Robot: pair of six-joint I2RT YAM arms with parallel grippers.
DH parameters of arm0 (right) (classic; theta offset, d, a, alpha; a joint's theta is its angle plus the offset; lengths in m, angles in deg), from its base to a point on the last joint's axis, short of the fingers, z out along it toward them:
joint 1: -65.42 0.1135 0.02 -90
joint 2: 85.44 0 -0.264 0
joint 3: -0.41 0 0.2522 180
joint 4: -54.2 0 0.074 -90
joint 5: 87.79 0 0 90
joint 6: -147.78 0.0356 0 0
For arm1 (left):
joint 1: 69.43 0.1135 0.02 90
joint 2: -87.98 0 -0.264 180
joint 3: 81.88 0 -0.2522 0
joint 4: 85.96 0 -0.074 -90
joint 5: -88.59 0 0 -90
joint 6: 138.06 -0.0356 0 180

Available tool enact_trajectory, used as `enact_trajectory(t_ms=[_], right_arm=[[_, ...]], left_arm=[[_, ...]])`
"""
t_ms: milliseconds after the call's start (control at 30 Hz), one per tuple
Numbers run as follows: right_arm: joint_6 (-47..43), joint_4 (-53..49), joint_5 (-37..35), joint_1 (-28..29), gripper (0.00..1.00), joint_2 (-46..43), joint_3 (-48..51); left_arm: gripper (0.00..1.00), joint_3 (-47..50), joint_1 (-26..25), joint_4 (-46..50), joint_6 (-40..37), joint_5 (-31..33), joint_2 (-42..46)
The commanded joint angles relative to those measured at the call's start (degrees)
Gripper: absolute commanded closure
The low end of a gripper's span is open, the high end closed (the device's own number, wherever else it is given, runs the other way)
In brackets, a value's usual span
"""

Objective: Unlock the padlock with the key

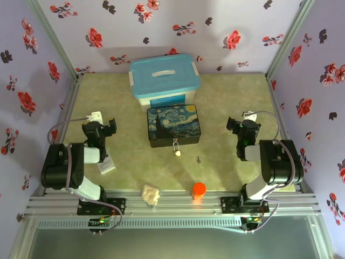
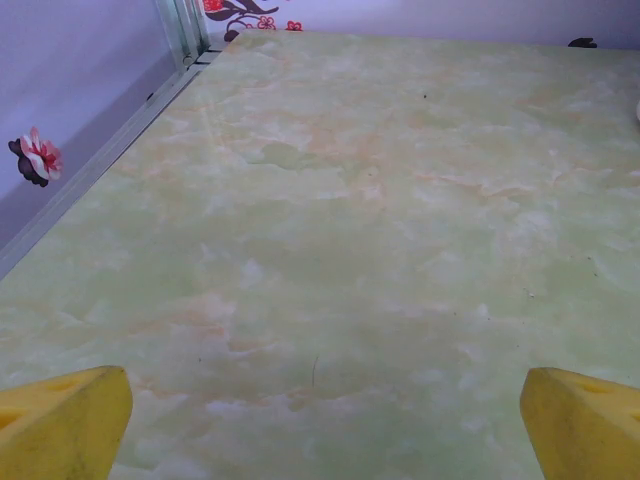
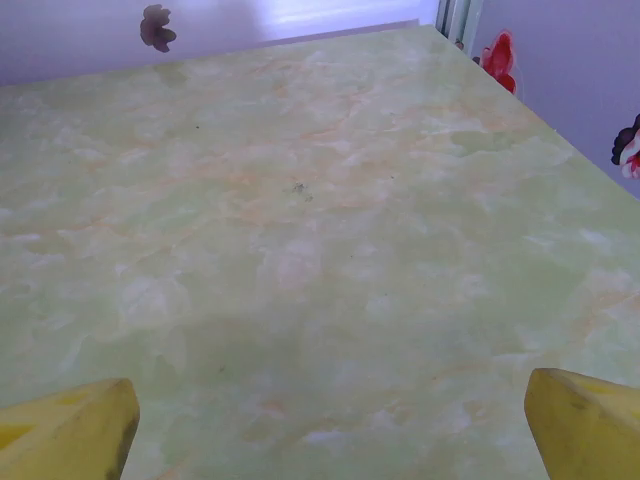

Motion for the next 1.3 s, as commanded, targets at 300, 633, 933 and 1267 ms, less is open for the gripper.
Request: enact_trajectory(t_ms=[300, 633, 933, 1267], right_arm=[[0.6, 0.3, 0.5, -0.3, 0.01, -0.3, -0.6], [0.6, 0.3, 0.5, -0.3, 0.01, -0.3, -0.8], [0.4, 0.1, 1.3, -0.3, 0.01, -0.6, -0.8], [2.2, -19.3, 0.1, -0.2, 0.01, -12.8, -5.9]], left_arm=[[0.00, -0.7, -0.4, -1.5, -1.4, 1.0, -0.3], [0.00, -0.8, -0.3, -1.5, -1.4, 1.0, -0.3], [0.00, -0.7, -0.4, -1.7, -1.4, 1.0, -0.3], [0.00, -2.6, -1.5, 14.5, 0.3, 5.1, 15.6]])
